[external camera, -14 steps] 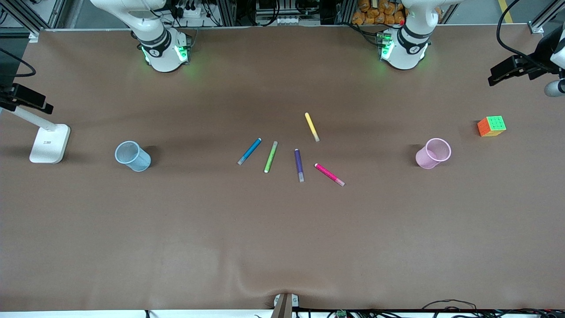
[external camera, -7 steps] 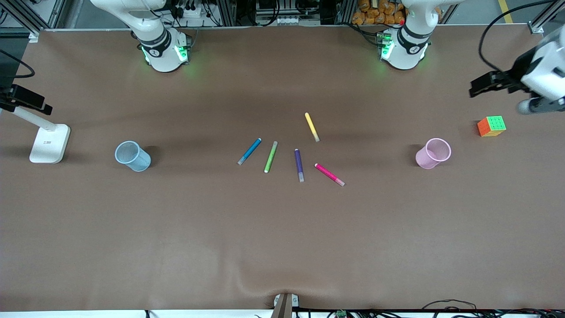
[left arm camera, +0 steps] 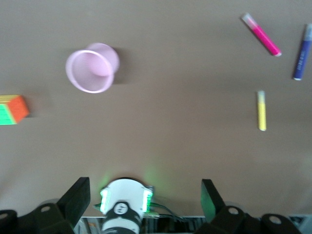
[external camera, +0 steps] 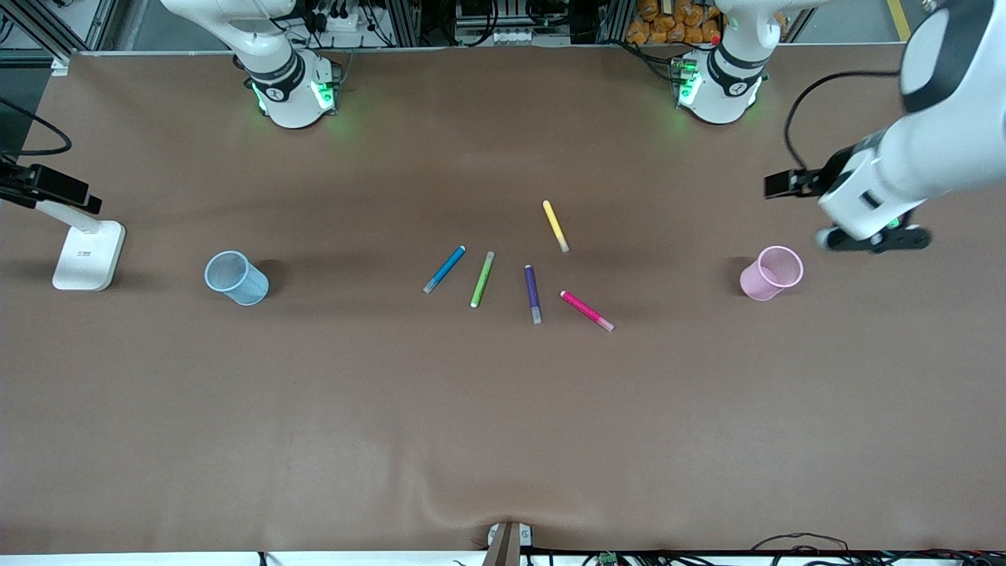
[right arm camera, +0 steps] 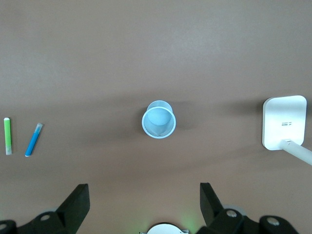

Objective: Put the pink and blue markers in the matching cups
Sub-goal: 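Move the left gripper past the pink cup toward the pink marker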

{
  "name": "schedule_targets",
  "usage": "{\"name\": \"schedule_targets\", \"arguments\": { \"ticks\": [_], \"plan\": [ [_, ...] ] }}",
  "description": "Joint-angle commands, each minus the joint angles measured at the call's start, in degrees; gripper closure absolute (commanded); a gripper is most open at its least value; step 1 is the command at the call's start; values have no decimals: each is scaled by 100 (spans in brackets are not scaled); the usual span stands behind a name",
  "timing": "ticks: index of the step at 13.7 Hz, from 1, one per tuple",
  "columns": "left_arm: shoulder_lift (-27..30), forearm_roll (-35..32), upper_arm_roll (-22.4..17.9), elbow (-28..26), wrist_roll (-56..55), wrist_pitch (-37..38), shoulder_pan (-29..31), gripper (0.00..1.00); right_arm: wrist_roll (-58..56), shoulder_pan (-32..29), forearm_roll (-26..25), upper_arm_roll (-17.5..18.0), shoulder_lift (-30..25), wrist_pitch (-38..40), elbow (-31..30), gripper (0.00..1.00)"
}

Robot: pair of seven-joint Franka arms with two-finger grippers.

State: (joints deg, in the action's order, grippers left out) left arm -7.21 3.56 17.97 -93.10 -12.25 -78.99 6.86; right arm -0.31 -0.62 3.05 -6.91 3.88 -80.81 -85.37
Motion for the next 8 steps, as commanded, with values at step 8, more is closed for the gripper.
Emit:
{"name": "schedule_targets", "arguments": {
  "ticks": [8],
  "plan": [
    [-834,610,31,64,-1409,-142,-422,0,48,-122,-77,41,402,-83,117,0]
  ]
}}
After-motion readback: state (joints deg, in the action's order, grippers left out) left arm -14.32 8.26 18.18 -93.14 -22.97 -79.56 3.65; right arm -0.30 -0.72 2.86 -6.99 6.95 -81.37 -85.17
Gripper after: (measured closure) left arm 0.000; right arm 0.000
